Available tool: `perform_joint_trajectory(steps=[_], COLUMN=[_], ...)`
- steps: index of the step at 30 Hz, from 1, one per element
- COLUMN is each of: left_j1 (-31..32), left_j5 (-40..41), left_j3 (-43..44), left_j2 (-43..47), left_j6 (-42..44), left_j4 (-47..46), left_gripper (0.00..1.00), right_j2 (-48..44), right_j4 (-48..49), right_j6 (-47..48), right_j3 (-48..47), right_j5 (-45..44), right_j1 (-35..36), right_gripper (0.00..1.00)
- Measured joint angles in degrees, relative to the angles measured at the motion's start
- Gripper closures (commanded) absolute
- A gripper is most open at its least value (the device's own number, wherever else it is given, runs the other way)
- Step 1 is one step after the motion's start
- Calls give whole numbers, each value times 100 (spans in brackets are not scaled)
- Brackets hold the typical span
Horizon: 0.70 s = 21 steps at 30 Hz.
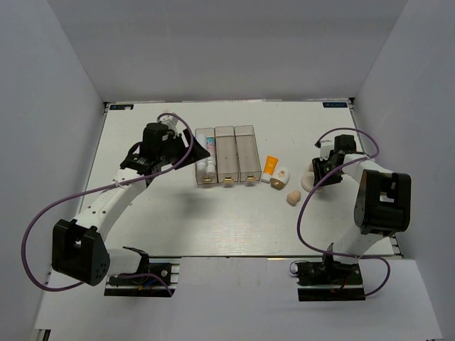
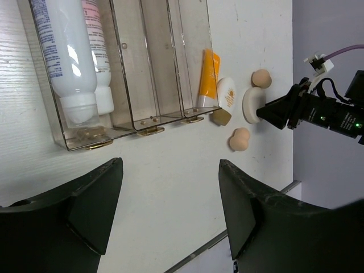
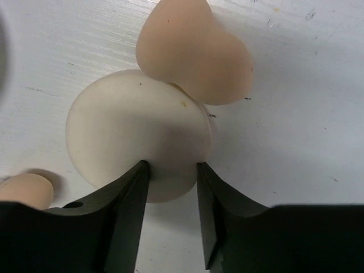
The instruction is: Organize the makeup
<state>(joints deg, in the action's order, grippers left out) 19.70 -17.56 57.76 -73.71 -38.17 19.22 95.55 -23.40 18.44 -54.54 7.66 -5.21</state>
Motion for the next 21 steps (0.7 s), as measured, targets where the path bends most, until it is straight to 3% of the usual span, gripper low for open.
perform_joint_trajectory(steps=[2, 4, 6, 14, 21], left_j1=[26, 52, 76, 245, 400], left_j5=[0, 0, 0, -28, -50], left_j3=[0, 0, 0, 0, 0], left_j2=[0, 0, 0, -76, -166], left_j6=[-24, -37, -46, -70, -72], left_j4=[-22, -39, -46, -166, -306], left_gripper=[23, 23, 23, 23, 23], right_j2=[13, 24, 35, -138, -844], right_j4=[13, 31, 35, 70, -310], right_j6=[-4, -22, -66, 168, 673], right_j3=[0, 0, 4, 122, -20], right_j5=[50, 140, 269, 651, 1502], right_j1=[-11, -33, -59, -157, -146], right_gripper=[65, 78, 100, 100, 100])
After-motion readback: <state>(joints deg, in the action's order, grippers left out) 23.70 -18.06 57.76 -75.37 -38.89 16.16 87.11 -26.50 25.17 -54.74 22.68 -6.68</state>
